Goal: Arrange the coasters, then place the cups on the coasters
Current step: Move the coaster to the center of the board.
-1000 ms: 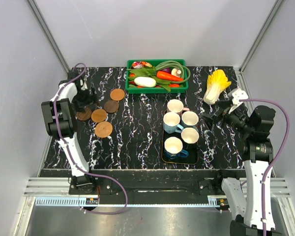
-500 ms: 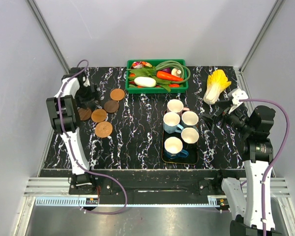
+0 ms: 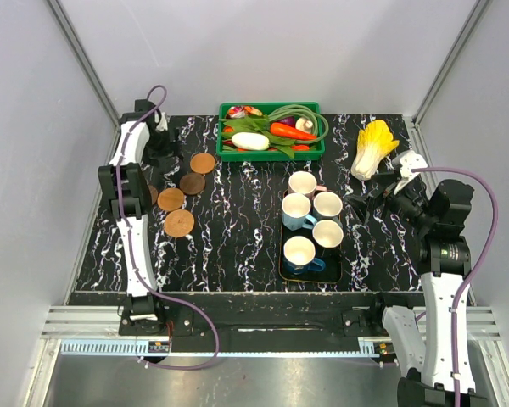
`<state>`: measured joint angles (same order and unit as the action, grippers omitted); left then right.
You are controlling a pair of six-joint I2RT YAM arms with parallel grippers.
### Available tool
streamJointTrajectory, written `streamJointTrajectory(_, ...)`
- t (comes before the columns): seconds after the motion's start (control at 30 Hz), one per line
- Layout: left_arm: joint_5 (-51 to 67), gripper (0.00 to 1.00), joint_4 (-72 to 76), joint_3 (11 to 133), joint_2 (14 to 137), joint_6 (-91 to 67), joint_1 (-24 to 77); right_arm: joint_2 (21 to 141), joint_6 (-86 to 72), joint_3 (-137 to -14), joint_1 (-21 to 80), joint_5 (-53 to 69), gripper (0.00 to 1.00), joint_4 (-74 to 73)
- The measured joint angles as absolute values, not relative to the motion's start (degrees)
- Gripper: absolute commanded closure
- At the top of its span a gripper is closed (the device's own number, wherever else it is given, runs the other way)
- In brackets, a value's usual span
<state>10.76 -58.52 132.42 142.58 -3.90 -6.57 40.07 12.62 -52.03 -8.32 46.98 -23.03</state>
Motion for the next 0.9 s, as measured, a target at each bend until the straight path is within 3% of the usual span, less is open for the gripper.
streamJointTrajectory(0.1, 11.3, 0.01, -57.1, 130.0, 140.7, -4.0, -6.2, 40.2, 12.6, -52.0, -8.3, 47.0, 0.00, -23.0)
streamJointTrajectory(0.5, 4.7, 0.01, -54.1, 94.4, 109.8, -3.4, -8.6, 40.0, 12.6, -52.0, -8.4, 46.5, 0.00, -23.0)
streamJointTrajectory(0.7, 2.7, 0.01, -52.6, 83.5, 110.2, -2.1, -12.3, 39.5, 12.6, -52.0, -8.4, 46.5, 0.00, -23.0)
streamJointTrajectory(0.9, 1.8, 0.01, -51.2, 82.7, 113.9, -2.0, -14.7, 39.4, 12.6, -52.0, -8.4, 46.5, 0.00, -23.0)
